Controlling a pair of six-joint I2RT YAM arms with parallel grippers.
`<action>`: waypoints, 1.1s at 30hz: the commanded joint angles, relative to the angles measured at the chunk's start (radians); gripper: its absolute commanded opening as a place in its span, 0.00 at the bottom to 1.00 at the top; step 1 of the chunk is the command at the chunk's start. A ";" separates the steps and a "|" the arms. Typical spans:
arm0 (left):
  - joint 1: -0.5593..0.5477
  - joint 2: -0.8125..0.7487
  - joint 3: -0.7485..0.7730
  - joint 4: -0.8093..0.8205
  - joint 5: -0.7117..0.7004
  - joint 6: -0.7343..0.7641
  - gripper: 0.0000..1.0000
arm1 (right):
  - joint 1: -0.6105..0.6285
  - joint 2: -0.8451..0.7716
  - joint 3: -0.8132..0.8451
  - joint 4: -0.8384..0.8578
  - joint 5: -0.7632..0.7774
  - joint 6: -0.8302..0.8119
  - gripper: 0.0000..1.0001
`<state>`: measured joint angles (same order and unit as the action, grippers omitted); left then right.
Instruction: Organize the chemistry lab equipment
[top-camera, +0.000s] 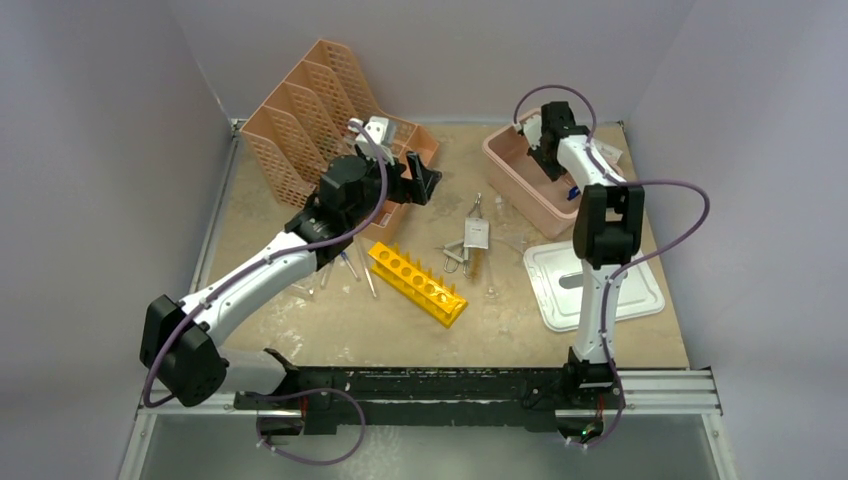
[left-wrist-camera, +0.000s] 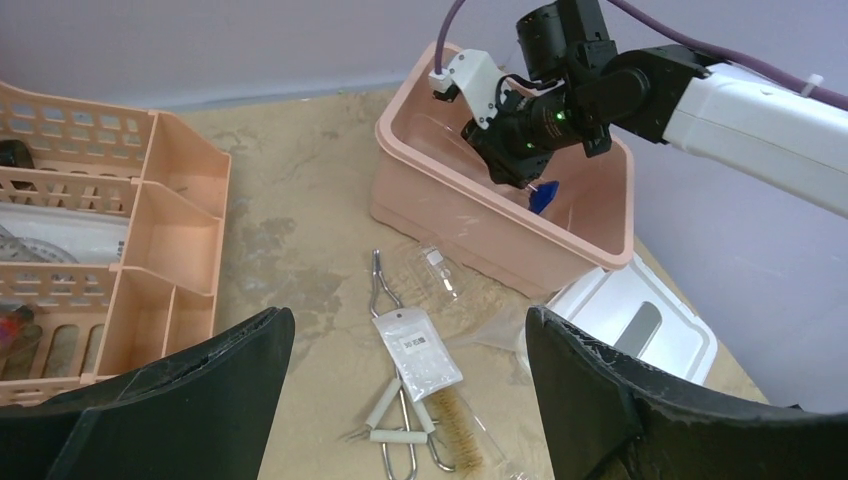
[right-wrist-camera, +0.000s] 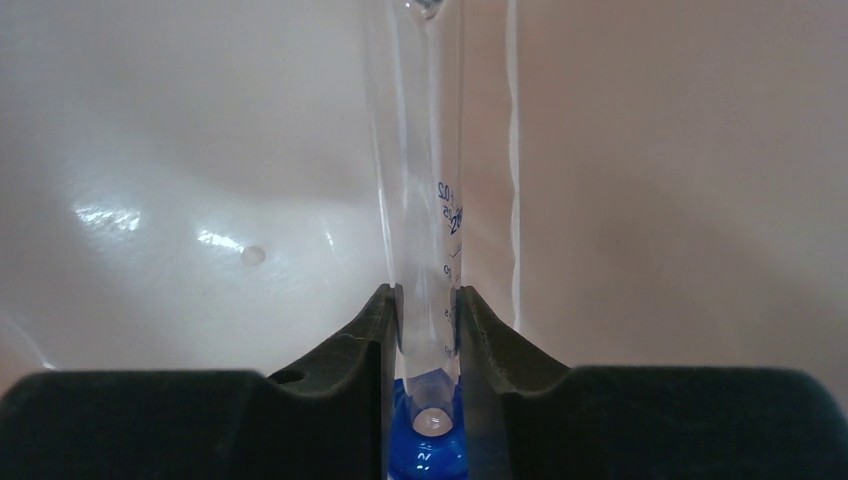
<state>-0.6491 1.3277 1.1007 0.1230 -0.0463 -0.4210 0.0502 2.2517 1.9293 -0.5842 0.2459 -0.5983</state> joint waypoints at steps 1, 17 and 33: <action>0.006 0.010 0.047 0.010 0.042 0.048 0.85 | -0.011 0.016 0.080 -0.014 0.032 -0.062 0.31; 0.084 0.033 0.037 0.060 0.089 0.074 0.87 | -0.012 -0.091 0.171 -0.075 -0.102 0.135 0.49; 0.105 0.048 0.089 -0.086 0.016 0.043 0.96 | 0.195 -0.567 -0.235 0.035 -0.259 0.688 0.47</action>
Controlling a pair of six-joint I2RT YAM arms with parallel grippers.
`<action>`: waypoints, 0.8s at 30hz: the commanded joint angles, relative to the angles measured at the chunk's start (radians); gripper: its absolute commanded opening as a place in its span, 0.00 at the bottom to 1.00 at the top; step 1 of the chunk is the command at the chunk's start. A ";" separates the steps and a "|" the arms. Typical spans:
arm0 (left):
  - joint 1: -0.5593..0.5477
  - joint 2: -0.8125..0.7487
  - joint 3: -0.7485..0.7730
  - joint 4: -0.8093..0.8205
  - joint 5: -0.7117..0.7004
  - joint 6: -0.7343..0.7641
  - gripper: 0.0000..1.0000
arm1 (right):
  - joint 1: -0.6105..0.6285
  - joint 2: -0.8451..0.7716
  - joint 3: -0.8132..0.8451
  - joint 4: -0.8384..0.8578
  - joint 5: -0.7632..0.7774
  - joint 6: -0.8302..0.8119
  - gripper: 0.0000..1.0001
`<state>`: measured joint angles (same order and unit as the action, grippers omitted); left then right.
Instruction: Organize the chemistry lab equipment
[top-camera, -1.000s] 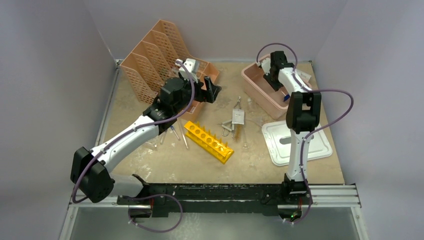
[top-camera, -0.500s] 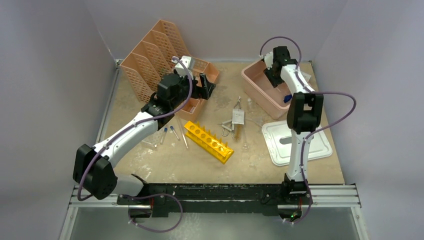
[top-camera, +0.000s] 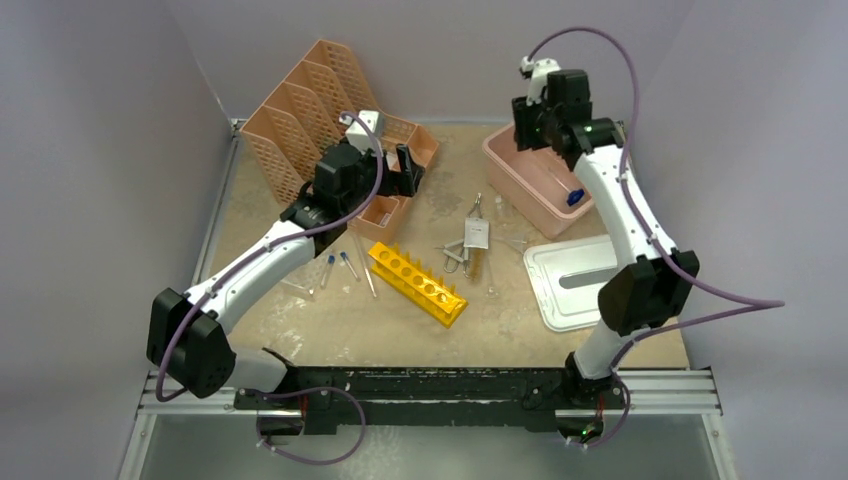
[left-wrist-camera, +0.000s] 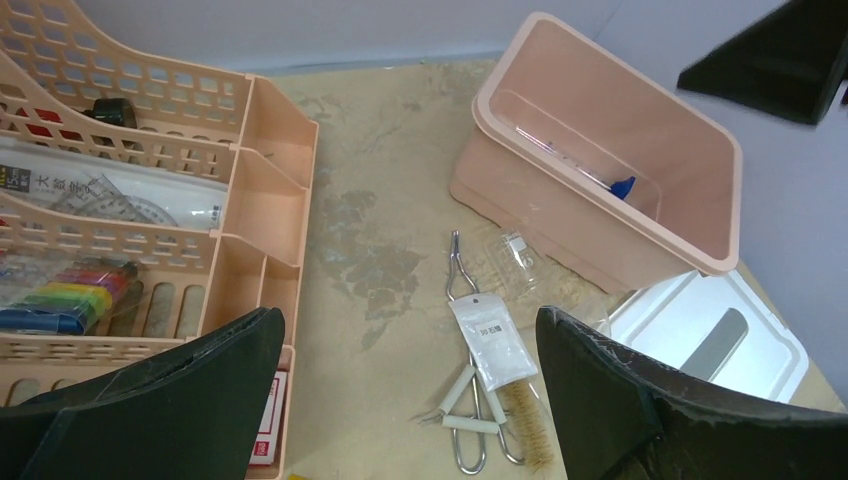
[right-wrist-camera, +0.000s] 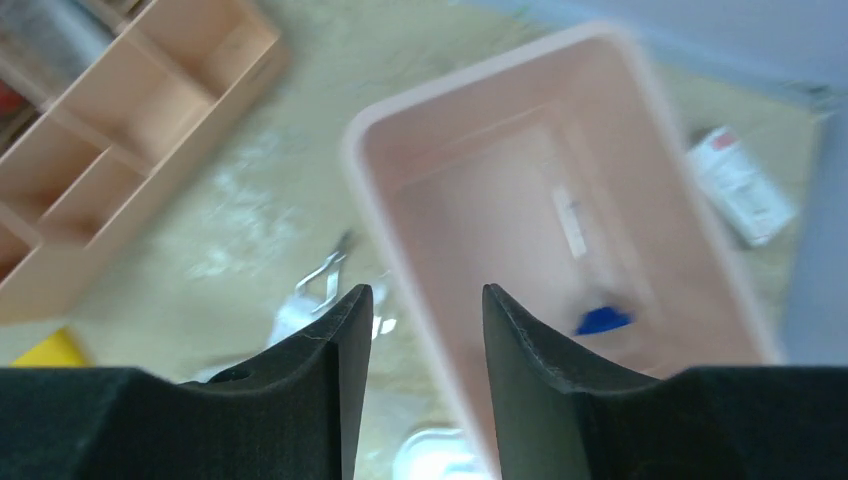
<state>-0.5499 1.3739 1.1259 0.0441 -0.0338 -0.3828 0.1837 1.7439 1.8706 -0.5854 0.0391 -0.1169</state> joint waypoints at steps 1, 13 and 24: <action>0.006 0.003 0.066 -0.013 0.004 0.001 0.96 | 0.072 -0.094 -0.228 0.055 -0.047 0.256 0.47; 0.007 -0.011 0.057 -0.097 -0.076 -0.082 0.97 | 0.215 -0.321 -0.710 0.068 -0.090 0.592 0.38; 0.007 -0.018 0.048 -0.092 -0.028 -0.078 0.97 | 0.296 -0.124 -0.754 0.079 0.000 0.631 0.33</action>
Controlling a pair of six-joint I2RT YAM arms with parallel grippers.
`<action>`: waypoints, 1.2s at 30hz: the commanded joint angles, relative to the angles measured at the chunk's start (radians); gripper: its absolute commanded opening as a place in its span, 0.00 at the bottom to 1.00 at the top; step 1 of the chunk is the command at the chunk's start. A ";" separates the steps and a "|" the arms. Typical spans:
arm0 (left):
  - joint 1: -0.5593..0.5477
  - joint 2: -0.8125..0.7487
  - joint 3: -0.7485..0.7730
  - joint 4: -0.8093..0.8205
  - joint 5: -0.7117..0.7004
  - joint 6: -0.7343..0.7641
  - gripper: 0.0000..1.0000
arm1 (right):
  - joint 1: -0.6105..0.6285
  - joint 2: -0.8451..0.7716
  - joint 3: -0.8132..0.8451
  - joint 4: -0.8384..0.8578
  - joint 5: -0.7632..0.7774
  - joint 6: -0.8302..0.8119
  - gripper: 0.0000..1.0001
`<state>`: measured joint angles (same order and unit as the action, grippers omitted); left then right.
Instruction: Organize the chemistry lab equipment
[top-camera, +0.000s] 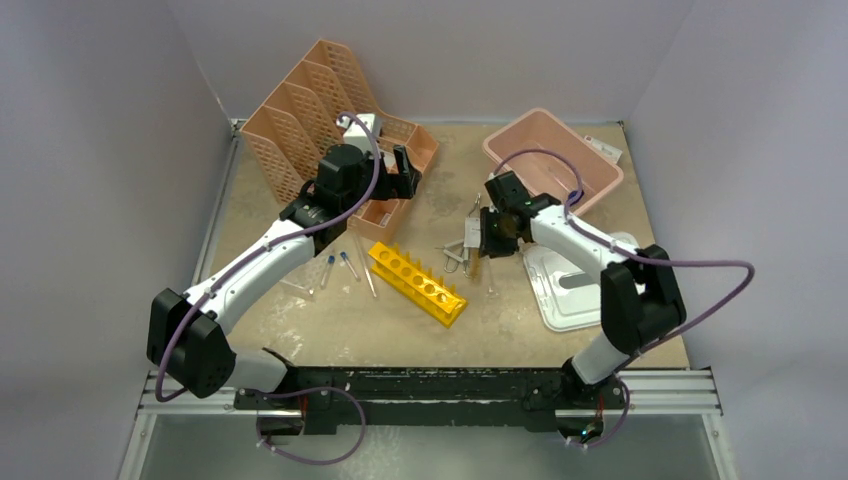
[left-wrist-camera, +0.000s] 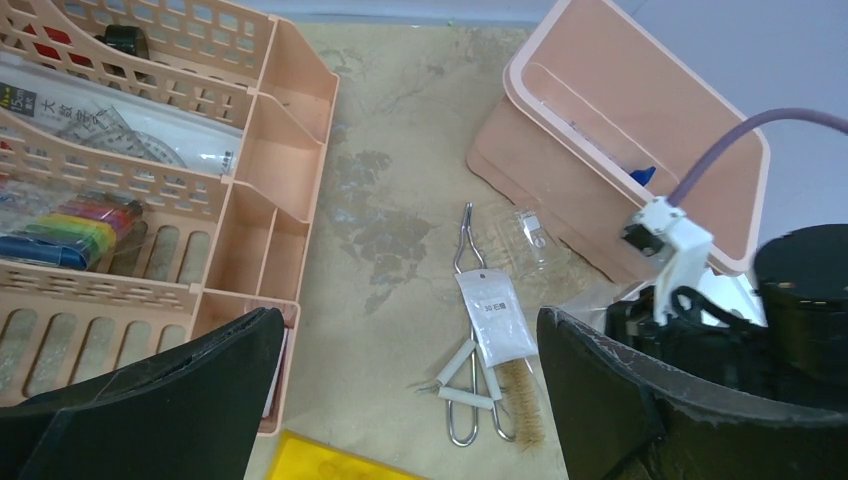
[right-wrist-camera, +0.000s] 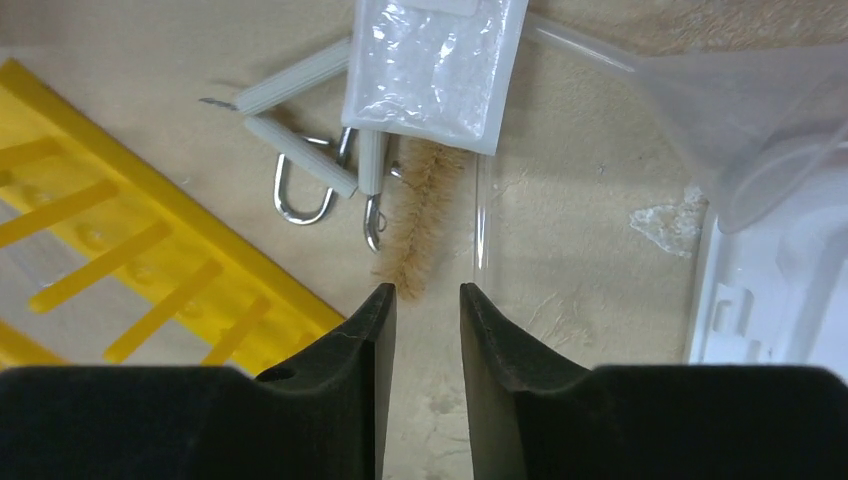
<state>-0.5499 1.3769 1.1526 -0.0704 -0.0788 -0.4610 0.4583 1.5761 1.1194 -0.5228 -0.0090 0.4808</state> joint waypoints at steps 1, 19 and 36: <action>0.007 -0.021 0.023 0.015 0.019 0.000 0.97 | 0.031 0.064 0.003 0.008 0.072 0.036 0.32; 0.007 -0.030 0.002 0.000 0.011 -0.016 0.95 | 0.063 0.222 0.037 -0.025 0.231 0.010 0.26; 0.007 -0.008 0.021 0.014 0.035 -0.022 0.94 | 0.063 0.098 0.051 -0.069 0.317 -0.094 0.31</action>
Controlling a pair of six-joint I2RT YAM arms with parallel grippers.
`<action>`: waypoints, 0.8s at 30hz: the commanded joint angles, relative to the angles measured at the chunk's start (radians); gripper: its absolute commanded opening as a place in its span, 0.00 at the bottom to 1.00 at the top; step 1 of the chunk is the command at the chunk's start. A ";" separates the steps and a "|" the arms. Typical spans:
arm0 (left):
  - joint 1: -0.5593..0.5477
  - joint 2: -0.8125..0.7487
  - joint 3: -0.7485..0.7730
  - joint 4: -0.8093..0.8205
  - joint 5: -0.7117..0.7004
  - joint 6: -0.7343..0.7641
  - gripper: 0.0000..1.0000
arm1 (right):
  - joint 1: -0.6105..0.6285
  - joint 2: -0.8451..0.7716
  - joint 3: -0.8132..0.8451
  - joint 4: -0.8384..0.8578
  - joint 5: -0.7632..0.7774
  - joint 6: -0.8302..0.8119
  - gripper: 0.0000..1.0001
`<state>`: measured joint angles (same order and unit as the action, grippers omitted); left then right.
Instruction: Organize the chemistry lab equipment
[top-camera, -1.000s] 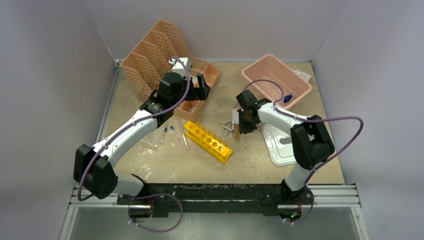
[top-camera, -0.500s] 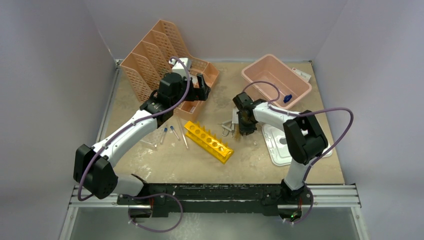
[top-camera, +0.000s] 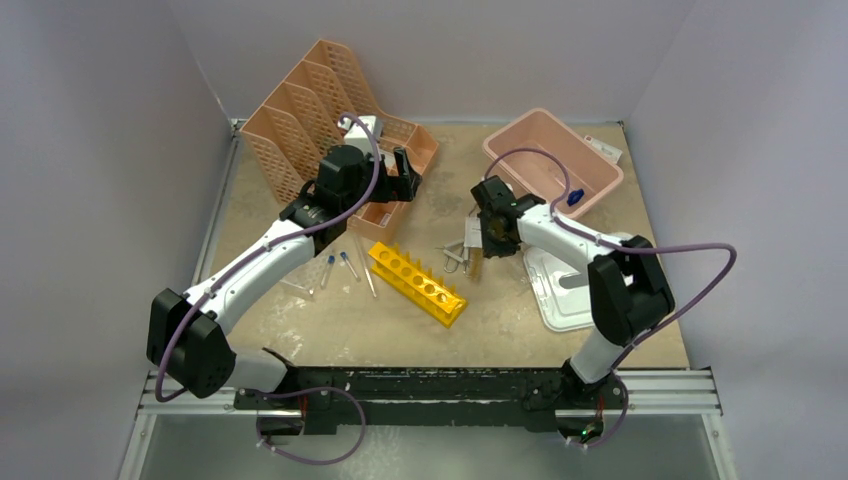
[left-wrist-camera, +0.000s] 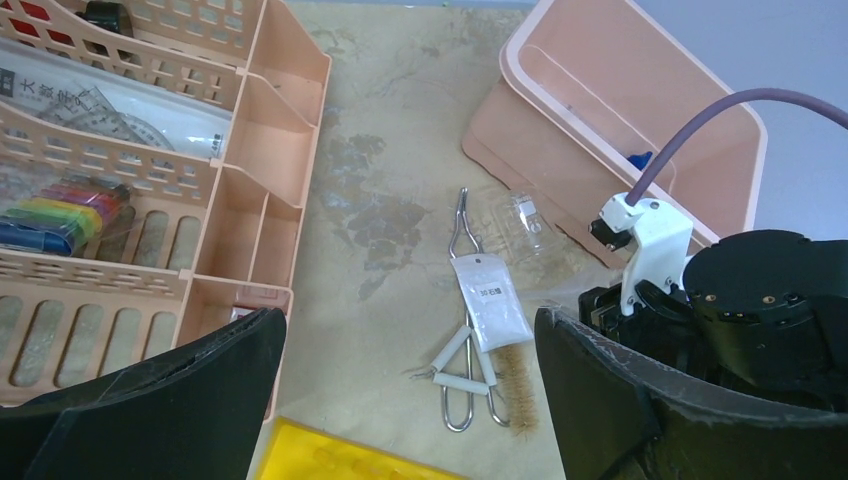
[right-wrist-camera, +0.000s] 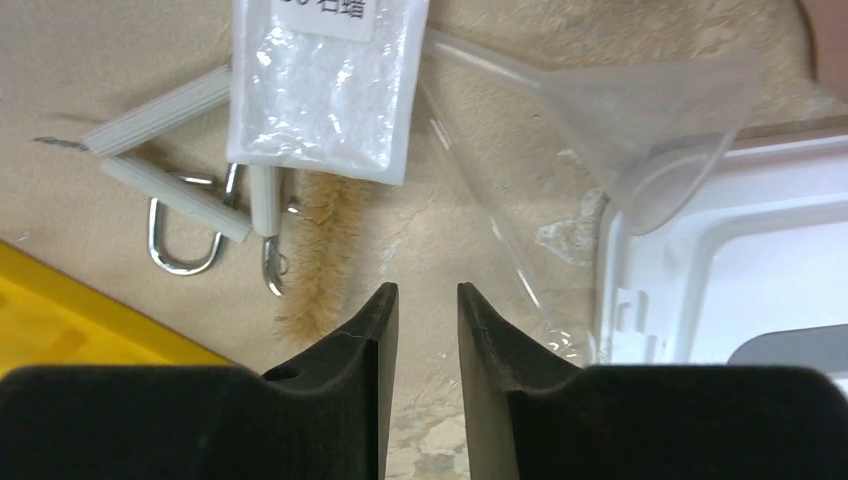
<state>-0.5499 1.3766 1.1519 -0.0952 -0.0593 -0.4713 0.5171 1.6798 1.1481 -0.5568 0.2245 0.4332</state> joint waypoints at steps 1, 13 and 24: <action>0.007 -0.008 0.022 0.043 0.017 -0.012 0.94 | 0.004 0.001 0.021 -0.035 0.089 -0.052 0.34; 0.007 -0.002 0.016 0.061 0.041 -0.027 0.94 | -0.015 0.091 -0.016 -0.012 -0.007 -0.196 0.50; 0.007 -0.011 0.013 0.054 0.046 -0.026 0.93 | -0.026 0.106 0.003 -0.036 -0.046 -0.240 0.39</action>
<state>-0.5499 1.3766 1.1519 -0.0914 -0.0277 -0.4881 0.4911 1.7931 1.1351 -0.5625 0.1665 0.2222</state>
